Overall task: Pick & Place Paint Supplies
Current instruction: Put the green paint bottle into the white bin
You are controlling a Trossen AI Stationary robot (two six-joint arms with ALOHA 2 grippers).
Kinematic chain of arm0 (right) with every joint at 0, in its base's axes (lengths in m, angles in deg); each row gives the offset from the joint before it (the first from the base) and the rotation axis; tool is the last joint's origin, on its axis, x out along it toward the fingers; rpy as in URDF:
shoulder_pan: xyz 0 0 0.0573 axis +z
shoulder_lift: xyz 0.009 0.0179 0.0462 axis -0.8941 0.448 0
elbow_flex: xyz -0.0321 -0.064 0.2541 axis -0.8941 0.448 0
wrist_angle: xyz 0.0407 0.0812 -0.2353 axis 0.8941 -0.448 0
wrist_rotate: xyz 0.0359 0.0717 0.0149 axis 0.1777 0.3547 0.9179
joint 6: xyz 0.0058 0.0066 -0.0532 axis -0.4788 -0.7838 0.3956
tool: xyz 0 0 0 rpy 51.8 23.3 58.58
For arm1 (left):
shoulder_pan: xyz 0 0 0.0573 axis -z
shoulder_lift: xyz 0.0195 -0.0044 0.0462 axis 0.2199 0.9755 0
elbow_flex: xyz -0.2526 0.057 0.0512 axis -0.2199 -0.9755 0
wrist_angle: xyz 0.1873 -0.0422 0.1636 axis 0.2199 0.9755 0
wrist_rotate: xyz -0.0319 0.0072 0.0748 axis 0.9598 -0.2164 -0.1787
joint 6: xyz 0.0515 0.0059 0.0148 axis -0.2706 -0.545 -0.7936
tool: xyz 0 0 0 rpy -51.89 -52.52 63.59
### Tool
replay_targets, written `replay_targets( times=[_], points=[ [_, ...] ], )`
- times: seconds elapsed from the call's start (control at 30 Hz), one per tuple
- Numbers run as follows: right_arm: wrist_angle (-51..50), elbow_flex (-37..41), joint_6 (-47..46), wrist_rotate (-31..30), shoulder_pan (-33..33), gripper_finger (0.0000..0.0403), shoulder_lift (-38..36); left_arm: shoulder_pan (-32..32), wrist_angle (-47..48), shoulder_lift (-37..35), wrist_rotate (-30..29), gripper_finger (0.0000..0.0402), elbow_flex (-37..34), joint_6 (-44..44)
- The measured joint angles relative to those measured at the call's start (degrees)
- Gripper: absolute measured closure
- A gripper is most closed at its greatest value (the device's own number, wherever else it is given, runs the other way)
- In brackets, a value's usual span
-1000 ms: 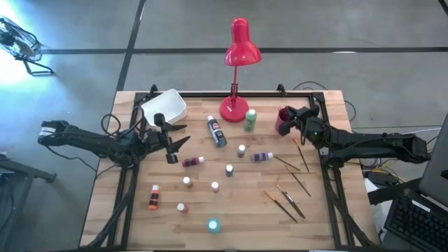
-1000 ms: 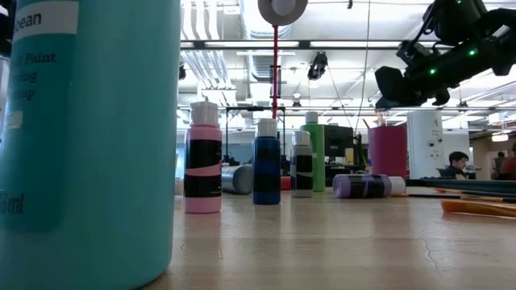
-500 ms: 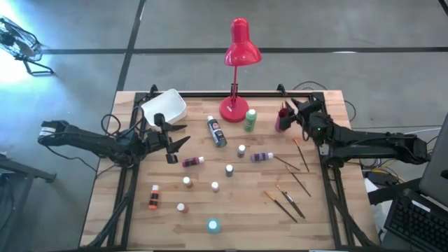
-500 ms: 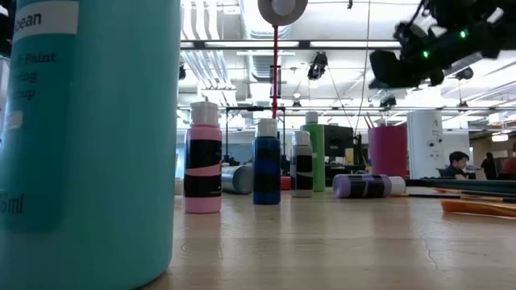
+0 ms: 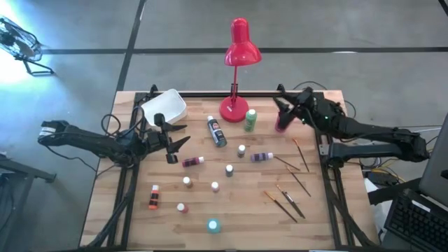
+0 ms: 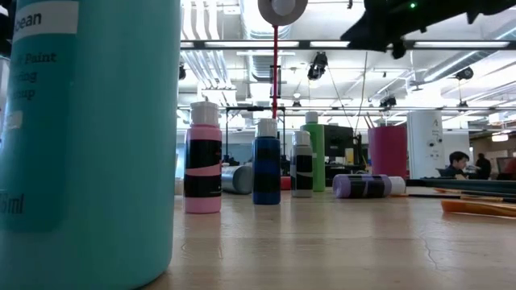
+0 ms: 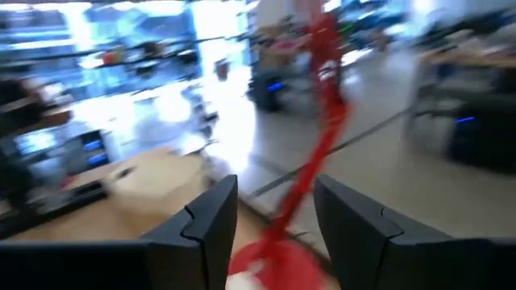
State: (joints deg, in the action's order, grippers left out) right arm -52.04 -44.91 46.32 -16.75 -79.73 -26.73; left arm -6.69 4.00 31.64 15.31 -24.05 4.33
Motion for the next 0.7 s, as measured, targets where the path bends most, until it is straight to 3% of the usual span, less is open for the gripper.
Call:
replay_targets(
  times=[0.1, 0.2, 0.47, 0.7],
  points=[
    [0.17, -0.37, -1.82, 5.09, 1.66, 0.0255, 3.51, 0.00, 0.06, 0.00, 0.00, 0.0200, 0.00, 0.13],
    [0.11, -0.58, -2.02, 5.61, 4.04, 0.0264, 7.12, -0.02, 0.83, 0.00, 0.00, 0.0200, 0.00, 0.54],
    [0.20, -0.48, -4.12, 2.66, 7.91, 0.0268, 13.49, -0.02, 3.19, 0.02, -1.97, 0.0200, -0.02, 2.84],
    [0.40, -0.35, -7.86, -1.30, 8.00, 0.0233, 19.30, -0.02, 5.07, 0.00, -2.13, 0.0200, -0.02, 4.42]
  ],
)
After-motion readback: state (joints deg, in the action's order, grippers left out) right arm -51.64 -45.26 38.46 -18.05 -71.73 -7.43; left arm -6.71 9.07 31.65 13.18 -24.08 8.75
